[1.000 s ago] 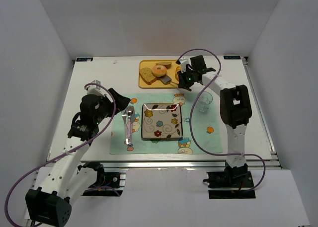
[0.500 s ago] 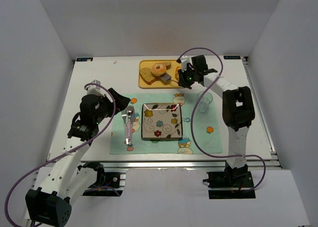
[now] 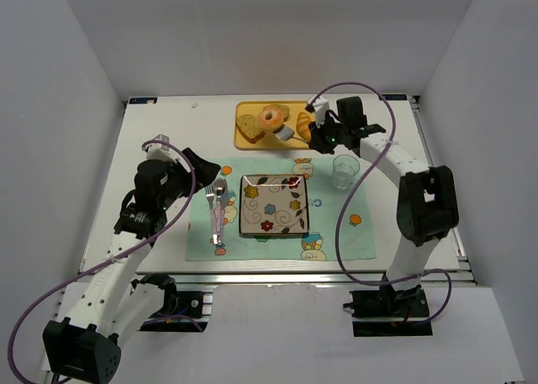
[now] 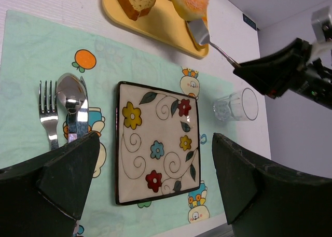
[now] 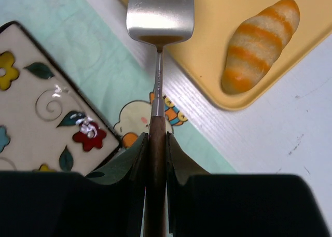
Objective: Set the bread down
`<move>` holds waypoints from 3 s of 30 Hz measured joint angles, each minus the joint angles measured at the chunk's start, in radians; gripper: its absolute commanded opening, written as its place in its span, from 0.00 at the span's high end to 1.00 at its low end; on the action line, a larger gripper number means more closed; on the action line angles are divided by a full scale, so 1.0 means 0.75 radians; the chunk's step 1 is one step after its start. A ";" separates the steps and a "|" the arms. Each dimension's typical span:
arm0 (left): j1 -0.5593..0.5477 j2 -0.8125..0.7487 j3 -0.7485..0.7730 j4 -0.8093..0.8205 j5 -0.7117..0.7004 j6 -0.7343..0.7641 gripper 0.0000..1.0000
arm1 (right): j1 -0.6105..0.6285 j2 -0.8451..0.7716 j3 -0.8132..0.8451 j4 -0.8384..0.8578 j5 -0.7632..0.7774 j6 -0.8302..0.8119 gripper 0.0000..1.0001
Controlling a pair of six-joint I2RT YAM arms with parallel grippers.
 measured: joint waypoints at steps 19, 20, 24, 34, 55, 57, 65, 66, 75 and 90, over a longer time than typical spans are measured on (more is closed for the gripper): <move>0.000 -0.067 -0.034 0.025 0.000 0.001 0.02 | 0.086 -0.764 -0.693 -0.323 -0.083 -0.537 1.00; 0.000 -0.076 -0.041 0.027 0.000 0.001 0.02 | 0.098 -0.778 -0.704 -0.339 -0.078 -0.562 1.00; 0.000 -0.109 -0.072 0.035 0.000 0.000 0.02 | 0.162 -0.809 -0.737 -0.381 -0.012 -0.648 1.00; 0.000 -0.125 -0.110 0.060 0.000 0.001 0.02 | 0.326 -0.829 -0.774 -0.394 0.277 -0.815 1.00; 0.000 -0.107 -0.135 0.119 0.030 0.011 0.02 | 0.270 -1.096 -0.782 -0.091 0.575 -0.549 1.00; 0.000 -0.107 -0.141 0.126 0.031 0.015 0.02 | 0.201 -1.024 -0.711 -0.094 0.577 -0.396 1.00; 0.000 -0.107 -0.160 0.138 0.041 0.027 0.02 | -0.303 -0.670 -0.310 -0.184 0.502 0.144 1.00; 0.000 -0.107 -0.160 0.139 0.042 0.031 0.02 | -0.369 -0.621 -0.267 -0.202 0.480 0.187 1.00; 0.000 -0.108 -0.160 0.138 0.043 0.046 0.02 | -0.608 -0.288 -0.269 -0.274 0.449 0.257 1.00; 0.000 -0.104 -0.160 0.142 0.044 0.046 0.02 | -0.680 -0.199 -0.468 -0.190 0.404 0.203 0.46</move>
